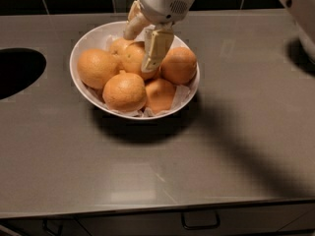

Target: Pick orange from white bowl

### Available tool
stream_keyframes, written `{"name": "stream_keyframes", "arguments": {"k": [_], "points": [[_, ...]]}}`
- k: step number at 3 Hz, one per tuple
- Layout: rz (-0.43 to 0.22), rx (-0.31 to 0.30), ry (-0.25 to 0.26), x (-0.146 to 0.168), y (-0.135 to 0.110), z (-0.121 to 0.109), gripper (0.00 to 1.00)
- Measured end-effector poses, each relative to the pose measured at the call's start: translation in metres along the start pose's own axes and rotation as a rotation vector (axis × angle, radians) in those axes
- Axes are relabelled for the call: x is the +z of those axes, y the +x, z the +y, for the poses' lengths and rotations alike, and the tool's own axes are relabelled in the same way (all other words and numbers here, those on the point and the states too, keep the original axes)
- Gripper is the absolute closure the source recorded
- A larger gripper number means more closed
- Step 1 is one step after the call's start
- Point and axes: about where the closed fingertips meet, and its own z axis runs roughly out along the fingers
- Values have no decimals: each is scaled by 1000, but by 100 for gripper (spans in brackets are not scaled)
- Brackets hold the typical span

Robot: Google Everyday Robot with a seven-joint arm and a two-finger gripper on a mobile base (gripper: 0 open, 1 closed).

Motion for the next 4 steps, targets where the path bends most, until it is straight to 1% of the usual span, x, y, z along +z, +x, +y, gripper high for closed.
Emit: {"name": "stream_keyframes", "arguments": {"k": [2, 4], "points": [[-9, 3, 3, 3, 1, 2, 39], [15, 9, -38, 9, 9, 0, 39]]}}
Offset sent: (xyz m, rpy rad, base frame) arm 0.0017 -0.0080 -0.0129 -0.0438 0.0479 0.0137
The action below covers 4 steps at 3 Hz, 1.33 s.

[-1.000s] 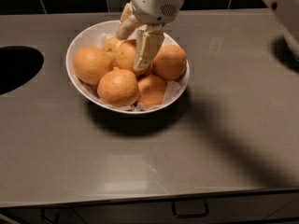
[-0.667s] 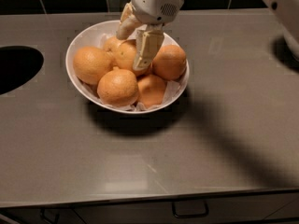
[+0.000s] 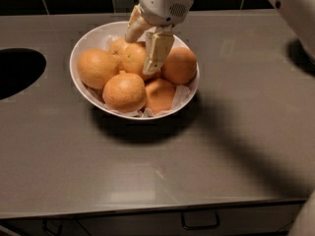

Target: Pick orange from white bowl

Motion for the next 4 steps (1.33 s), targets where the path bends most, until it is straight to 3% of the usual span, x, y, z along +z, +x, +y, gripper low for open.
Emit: {"name": "stream_keyframes", "arguments": {"k": [4], "points": [[3, 8, -20, 7, 7, -1, 39]]}}
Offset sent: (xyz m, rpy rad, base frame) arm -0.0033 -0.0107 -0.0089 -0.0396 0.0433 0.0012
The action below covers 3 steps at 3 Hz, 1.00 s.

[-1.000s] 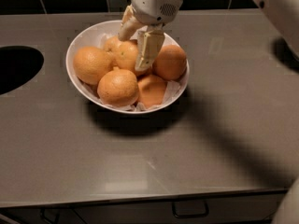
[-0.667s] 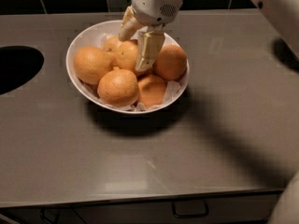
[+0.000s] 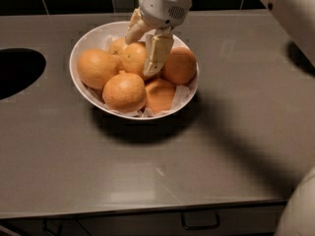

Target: Pick orange from white bowl

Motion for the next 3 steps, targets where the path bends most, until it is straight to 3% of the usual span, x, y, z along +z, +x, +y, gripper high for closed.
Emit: {"name": "stream_keyframes", "arguments": {"k": [3], "points": [[-15, -1, -11, 9, 3, -1, 39]]}}
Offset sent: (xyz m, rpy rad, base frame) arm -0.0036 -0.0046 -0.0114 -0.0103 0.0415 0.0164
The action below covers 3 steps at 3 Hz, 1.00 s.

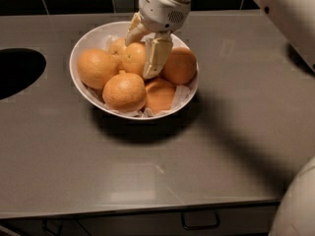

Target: Pick orange from white bowl

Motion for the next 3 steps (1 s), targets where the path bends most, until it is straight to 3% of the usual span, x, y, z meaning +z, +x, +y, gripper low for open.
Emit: {"name": "stream_keyframes", "arguments": {"k": [3], "points": [[-8, 6, -13, 7, 2, 2, 39]]}}
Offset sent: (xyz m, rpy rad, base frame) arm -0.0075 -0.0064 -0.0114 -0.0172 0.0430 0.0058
